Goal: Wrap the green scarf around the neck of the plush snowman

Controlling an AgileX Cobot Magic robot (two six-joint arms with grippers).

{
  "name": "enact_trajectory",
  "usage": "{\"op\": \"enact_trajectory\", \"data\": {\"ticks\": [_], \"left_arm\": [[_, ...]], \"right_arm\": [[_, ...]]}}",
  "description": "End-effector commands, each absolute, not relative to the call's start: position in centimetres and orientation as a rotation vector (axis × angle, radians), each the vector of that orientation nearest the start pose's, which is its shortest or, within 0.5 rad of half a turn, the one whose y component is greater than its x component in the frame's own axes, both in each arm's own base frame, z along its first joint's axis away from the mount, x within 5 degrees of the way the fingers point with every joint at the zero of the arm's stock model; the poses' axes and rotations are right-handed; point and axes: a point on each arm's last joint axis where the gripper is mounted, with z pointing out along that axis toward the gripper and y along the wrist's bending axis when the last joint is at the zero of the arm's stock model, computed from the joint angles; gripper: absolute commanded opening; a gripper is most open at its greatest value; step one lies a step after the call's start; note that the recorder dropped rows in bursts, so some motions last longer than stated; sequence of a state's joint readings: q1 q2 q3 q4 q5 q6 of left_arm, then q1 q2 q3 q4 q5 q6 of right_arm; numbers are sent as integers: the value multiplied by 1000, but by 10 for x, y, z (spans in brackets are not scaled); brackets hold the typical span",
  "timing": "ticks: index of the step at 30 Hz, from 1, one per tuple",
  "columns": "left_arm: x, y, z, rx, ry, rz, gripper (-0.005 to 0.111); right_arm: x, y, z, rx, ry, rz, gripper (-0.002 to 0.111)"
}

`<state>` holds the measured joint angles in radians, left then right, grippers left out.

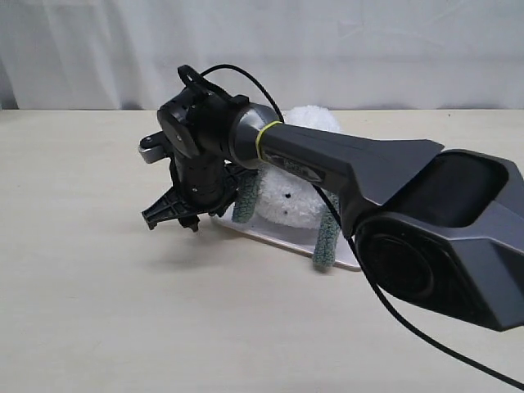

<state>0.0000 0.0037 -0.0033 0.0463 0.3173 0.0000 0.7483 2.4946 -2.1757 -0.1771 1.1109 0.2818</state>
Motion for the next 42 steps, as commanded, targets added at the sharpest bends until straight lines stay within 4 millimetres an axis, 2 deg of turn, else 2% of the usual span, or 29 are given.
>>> {"op": "enact_trajectory", "data": {"ticks": [1,5,11,19,21,24,32,35,42], "left_arm": [[54,1,185,28,1791,42,0],[54,1,185,28,1791,42,0],[54,1,185,28,1791,42,0],[54,1,185,28,1791,42,0],[54,1,185,28,1791,42,0],[54,1,185,28,1791,42,0],[54,1,185,28,1791,42,0],[54,1,185,28,1791,42,0],[54,1,185,28,1791,42,0]], "right_arm": [[397,345,137,-730,2704,5,45],[403,344,133,-743,2653,-48,45],[402,339,117,-767,2692,-144,45],[398,343,109,-773,2720,-116,44],[395,344,108,-788,2749,-86,41],[391,346,107,-850,2776,-40,30],[384,340,106,-928,2845,-107,4],[381,338,107,-960,2871,-134,4],[349,371,106,-1232,2776,-112,4]]}}
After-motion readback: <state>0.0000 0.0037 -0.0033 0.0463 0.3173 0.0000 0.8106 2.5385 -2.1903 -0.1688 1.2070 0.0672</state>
